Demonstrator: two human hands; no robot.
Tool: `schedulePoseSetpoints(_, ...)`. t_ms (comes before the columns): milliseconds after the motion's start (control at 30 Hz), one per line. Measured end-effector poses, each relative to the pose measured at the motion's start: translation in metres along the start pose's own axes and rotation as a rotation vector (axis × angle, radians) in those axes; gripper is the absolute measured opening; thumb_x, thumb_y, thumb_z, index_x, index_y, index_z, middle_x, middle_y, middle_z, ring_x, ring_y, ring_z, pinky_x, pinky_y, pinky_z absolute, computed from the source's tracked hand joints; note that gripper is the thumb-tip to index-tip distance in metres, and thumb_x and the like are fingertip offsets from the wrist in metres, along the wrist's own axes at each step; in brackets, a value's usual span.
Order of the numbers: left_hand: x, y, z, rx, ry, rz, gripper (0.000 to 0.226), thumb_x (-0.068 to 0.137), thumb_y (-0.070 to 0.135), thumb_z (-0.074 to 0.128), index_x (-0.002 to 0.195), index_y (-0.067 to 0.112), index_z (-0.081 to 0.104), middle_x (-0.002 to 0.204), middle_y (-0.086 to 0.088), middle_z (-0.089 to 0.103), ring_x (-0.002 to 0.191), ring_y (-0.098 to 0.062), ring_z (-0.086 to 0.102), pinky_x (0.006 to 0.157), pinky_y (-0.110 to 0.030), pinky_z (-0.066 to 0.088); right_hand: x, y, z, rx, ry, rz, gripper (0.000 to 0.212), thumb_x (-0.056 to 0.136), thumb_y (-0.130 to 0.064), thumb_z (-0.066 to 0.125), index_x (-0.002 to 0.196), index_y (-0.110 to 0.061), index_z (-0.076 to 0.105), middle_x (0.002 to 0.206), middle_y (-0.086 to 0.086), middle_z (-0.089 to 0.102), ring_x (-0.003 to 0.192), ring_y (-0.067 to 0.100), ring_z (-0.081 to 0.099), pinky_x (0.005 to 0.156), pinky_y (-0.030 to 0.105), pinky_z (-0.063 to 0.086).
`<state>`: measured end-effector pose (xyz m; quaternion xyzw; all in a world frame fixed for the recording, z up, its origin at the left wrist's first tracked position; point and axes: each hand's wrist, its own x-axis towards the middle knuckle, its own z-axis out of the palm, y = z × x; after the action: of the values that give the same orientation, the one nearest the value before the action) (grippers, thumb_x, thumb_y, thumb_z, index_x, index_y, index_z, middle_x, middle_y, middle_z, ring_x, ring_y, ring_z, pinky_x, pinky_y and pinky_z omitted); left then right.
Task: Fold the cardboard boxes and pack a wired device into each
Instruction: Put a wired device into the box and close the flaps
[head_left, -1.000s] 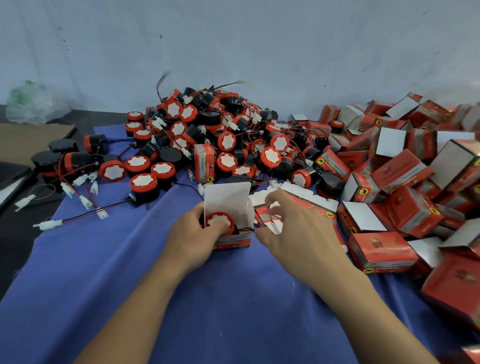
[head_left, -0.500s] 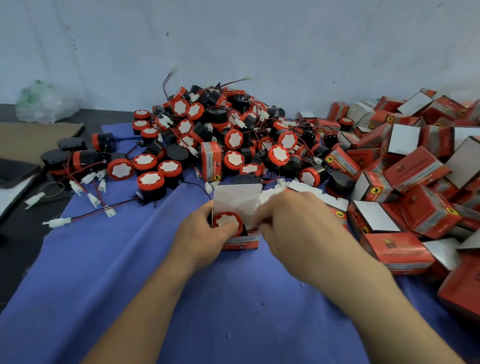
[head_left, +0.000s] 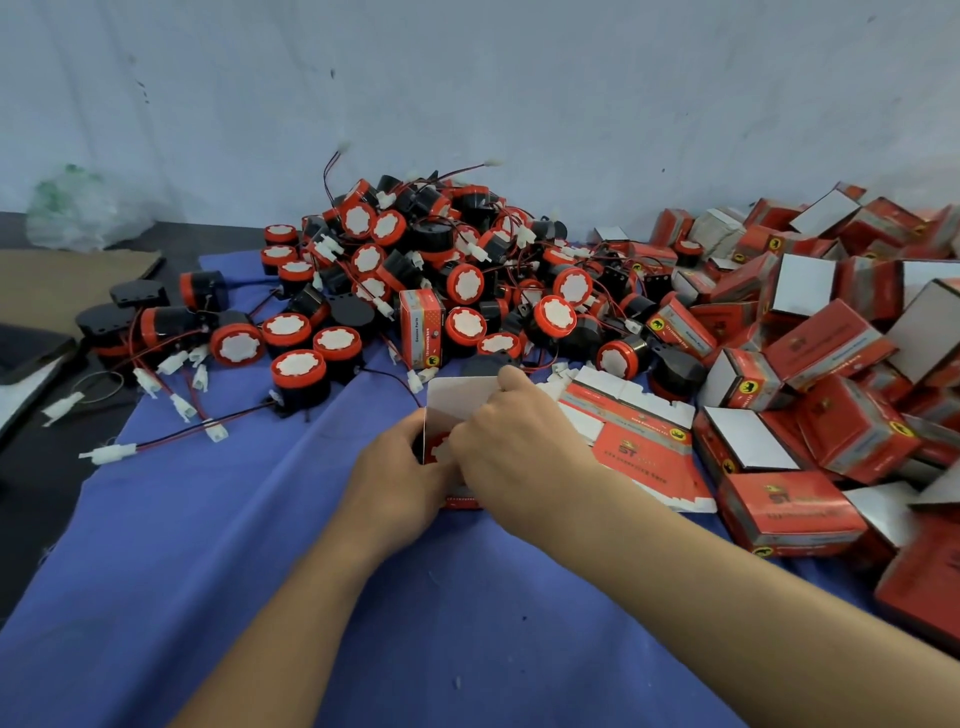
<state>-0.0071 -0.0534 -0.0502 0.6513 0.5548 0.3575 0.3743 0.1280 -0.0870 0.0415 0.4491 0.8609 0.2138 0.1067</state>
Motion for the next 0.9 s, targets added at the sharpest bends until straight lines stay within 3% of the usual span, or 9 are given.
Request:
schedulePoseSetpoints(133, -0.001, 0.002, 0.001, -0.039, 0.01, -0.013, 0.025, 0.087, 0.036, 0.074, 0.107, 0.047, 0.063, 0.094, 0.021, 0.073, 0.088, -0.004, 0.069, 0.069, -0.021, 0.052, -0.003, 0.003, -0.006, 0.149, -0.126, 0.031, 0.003, 0.099, -0.023, 0.06, 0.097, -0.025, 0.061, 0.107, -0.001, 0.07, 0.079, 0.019, 0.041, 0.083, 0.036, 0.03)
schedulePoseSetpoints(200, -0.001, 0.002, 0.002, -0.061, 0.011, -0.016, 0.027, 0.081, 0.042, 0.072, 0.107, 0.046, 0.064, 0.095, 0.021, 0.073, 0.088, -0.005, 0.069, 0.071, -0.025, 0.053, -0.006, 0.002, -0.009, 0.205, -0.17, 0.07, 0.007, 0.099, -0.018, 0.059, 0.103, -0.021, 0.064, 0.115, 0.003, 0.069, 0.081, 0.021, 0.04, 0.081, 0.036, 0.029)
schedulePoseSetpoints(333, 0.0, 0.001, 0.002, -0.015, 0.014, -0.017, 0.016, 0.087, 0.029, 0.069, 0.087, 0.043, 0.063, 0.075, 0.029, 0.07, 0.074, -0.002, 0.067, 0.06, -0.024, 0.047, -0.007, 0.001, -0.016, 0.329, -0.137, 0.168, 0.021, 0.099, -0.011, 0.058, 0.118, -0.013, 0.066, 0.117, 0.01, 0.068, 0.092, 0.028, 0.062, 0.072, 0.034, 0.036)
schedulePoseSetpoints(433, 0.0, 0.002, 0.001, -0.009, 0.017, -0.031, 0.012, 0.07, 0.04, 0.059, 0.081, 0.041, 0.061, 0.072, 0.03, 0.067, 0.074, -0.009, 0.065, 0.06, -0.03, 0.048, -0.008, -0.007, -0.02, 0.238, -0.068, 0.148, 0.005, 0.098, -0.016, 0.057, 0.097, -0.019, 0.061, 0.097, 0.001, 0.067, 0.064, 0.018, 0.042, 0.063, 0.033, 0.031)
schedulePoseSetpoints(533, -0.001, 0.003, 0.0, -0.026, 0.017, -0.039, 0.011, 0.072, 0.037, 0.064, 0.082, 0.042, 0.062, 0.07, 0.025, 0.069, 0.073, -0.01, 0.066, 0.059, -0.028, 0.049, -0.01, -0.014, -0.016, 0.143, -0.006, 0.141, 0.032, 0.096, -0.02, 0.054, 0.068, -0.021, 0.037, 0.065, -0.007, 0.039, 0.056, 0.015, 0.026, 0.078, 0.036, 0.027)
schedulePoseSetpoints(600, -0.002, 0.004, 0.001, -0.053, 0.016, -0.047, 0.014, 0.076, 0.035, 0.069, 0.086, 0.043, 0.064, 0.073, 0.019, 0.072, 0.075, -0.011, 0.068, 0.062, -0.03, 0.054, -0.012, -0.013, -0.014, 0.143, -0.051, 0.131, 0.033, 0.095, -0.018, 0.05, 0.065, -0.024, 0.037, 0.063, -0.01, 0.035, 0.061, 0.016, 0.033, 0.101, 0.042, 0.028)
schedulePoseSetpoints(667, -0.002, 0.006, 0.0, -0.086, 0.016, -0.051, 0.021, 0.069, 0.045, 0.066, 0.09, 0.046, 0.067, 0.078, 0.021, 0.073, 0.078, -0.009, 0.07, 0.068, -0.032, 0.059, -0.017, -0.013, -0.011, 0.207, -0.092, 0.131, 0.036, 0.095, -0.015, 0.046, 0.062, -0.024, 0.034, 0.061, -0.011, 0.031, 0.062, 0.015, 0.035, 0.122, 0.048, 0.011)
schedulePoseSetpoints(767, -0.003, 0.005, 0.0, -0.115, 0.003, -0.046, 0.022, 0.073, 0.047, 0.074, 0.093, 0.052, 0.067, 0.088, 0.027, 0.074, 0.086, -0.003, 0.071, 0.079, -0.035, 0.061, -0.024, -0.013, -0.002, 0.23, -0.053, 0.204, 0.032, 0.089, -0.015, 0.048, 0.063, -0.027, 0.035, 0.061, -0.01, 0.03, 0.079, 0.019, 0.059, 0.125, 0.046, -0.006)
schedulePoseSetpoints(900, -0.007, 0.007, -0.002, -0.102, -0.012, -0.033, 0.027, 0.079, 0.044, 0.073, 0.106, 0.043, 0.071, 0.098, 0.02, 0.076, 0.092, -0.004, 0.071, 0.086, -0.04, 0.061, -0.028, -0.005, 0.006, 0.32, -0.041, 0.353, 0.02, 0.095, -0.021, 0.055, 0.077, -0.026, 0.062, 0.078, -0.007, 0.061, 0.092, 0.022, 0.064, 0.122, 0.038, -0.003)
